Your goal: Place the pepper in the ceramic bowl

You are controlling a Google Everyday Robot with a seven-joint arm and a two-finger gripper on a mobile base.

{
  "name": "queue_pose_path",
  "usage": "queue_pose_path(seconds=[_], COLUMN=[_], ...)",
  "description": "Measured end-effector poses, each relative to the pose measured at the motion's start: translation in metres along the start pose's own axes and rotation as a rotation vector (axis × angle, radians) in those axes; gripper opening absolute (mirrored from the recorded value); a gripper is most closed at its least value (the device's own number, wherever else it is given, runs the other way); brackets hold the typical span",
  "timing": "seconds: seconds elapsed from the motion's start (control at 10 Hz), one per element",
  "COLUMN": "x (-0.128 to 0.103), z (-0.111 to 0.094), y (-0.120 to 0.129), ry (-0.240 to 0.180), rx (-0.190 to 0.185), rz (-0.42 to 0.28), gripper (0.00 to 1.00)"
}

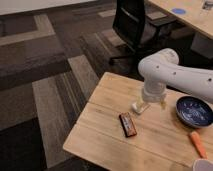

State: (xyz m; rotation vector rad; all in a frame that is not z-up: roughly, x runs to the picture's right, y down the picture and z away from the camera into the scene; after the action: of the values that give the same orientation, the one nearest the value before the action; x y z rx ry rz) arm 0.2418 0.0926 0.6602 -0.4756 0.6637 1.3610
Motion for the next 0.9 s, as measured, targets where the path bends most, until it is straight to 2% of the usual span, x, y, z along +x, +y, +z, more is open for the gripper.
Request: queue_pose_path(seconds=[0.2, 0.8, 0.9], x=[0.009, 0.009, 0.011], z=[0.009, 0.01, 0.015], y=[-0.035, -0.04, -0.052], ry=[0.039, 0.043, 0.049], rx=[0.05, 0.06, 0.072], rz=[-0.078, -0.08, -0.062], gripper=[0.65, 0.65, 0.65])
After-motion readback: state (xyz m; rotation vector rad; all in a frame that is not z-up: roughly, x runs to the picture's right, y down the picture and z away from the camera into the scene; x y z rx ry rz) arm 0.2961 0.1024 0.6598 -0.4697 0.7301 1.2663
